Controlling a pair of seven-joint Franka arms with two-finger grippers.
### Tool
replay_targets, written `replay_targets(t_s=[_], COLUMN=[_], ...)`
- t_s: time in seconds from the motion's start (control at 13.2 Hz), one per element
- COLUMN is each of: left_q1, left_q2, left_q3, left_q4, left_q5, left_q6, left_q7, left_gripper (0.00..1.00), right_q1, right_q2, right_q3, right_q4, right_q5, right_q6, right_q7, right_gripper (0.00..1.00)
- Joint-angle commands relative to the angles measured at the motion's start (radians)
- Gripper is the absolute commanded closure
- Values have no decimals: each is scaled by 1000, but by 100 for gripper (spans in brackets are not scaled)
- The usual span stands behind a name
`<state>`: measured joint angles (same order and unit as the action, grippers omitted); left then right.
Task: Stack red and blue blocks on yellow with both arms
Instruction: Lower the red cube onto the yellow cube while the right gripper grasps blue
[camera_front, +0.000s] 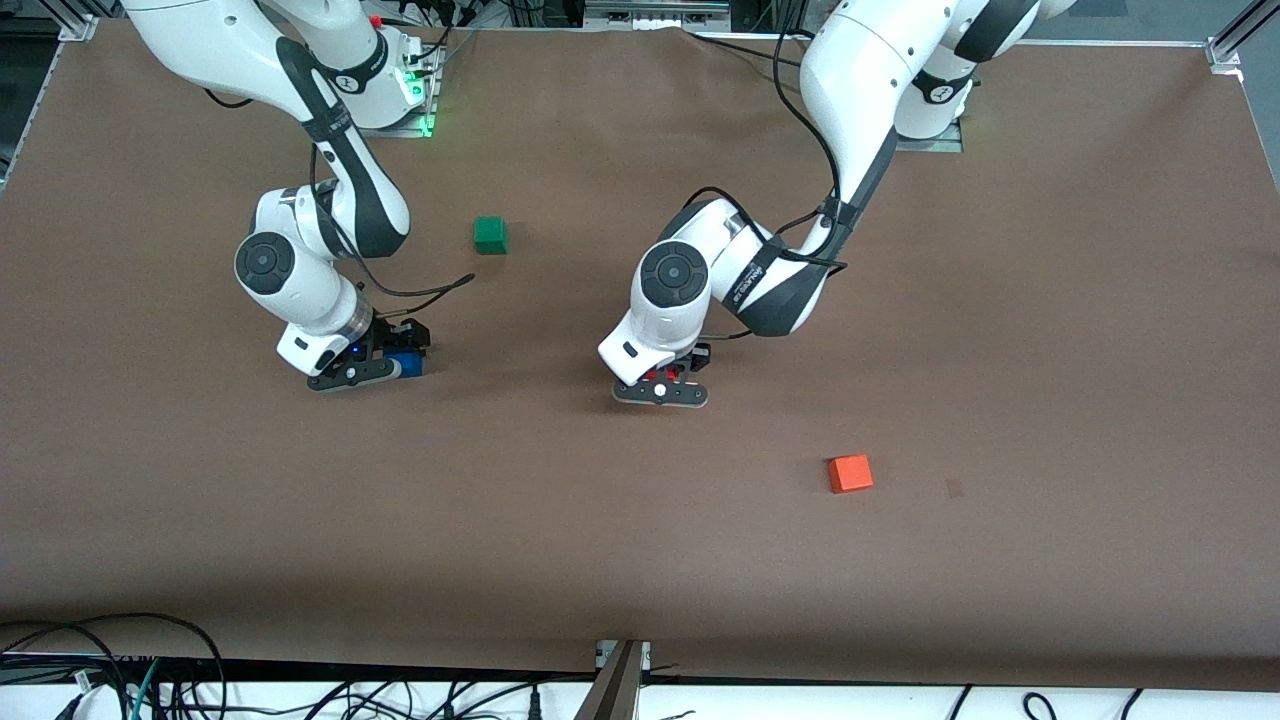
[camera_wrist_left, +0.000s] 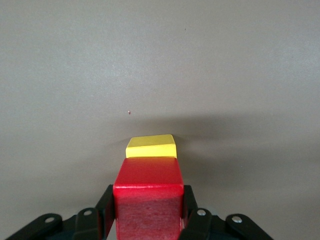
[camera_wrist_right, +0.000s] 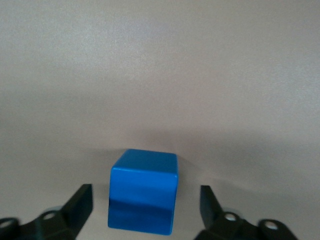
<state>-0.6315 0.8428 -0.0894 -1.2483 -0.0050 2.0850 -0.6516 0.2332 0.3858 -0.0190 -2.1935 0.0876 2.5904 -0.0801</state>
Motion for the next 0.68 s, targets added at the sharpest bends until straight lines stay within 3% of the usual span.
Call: replay_targets(t_s=[0.0, 0.3, 0.61], left_q1=[-14, -16, -13], left_q2=[28, 70, 70], left_q3=[16, 16, 17], left_q4=[44, 113, 112], left_q5=[-4, -4, 2], left_q6=[-6, -8, -11], left_q7=[-17, -49, -42], left_gripper=[100, 100, 100], right_q1=[-5, -5, -5], right_q2=[-8, -10, -68], right_q3=[4, 4, -1], right_q4=[-18, -18, 21], right_q5=[9, 9, 9], right_q6=[24, 19, -80], right_q7=[-24, -24, -24], right_gripper=[27, 44, 47])
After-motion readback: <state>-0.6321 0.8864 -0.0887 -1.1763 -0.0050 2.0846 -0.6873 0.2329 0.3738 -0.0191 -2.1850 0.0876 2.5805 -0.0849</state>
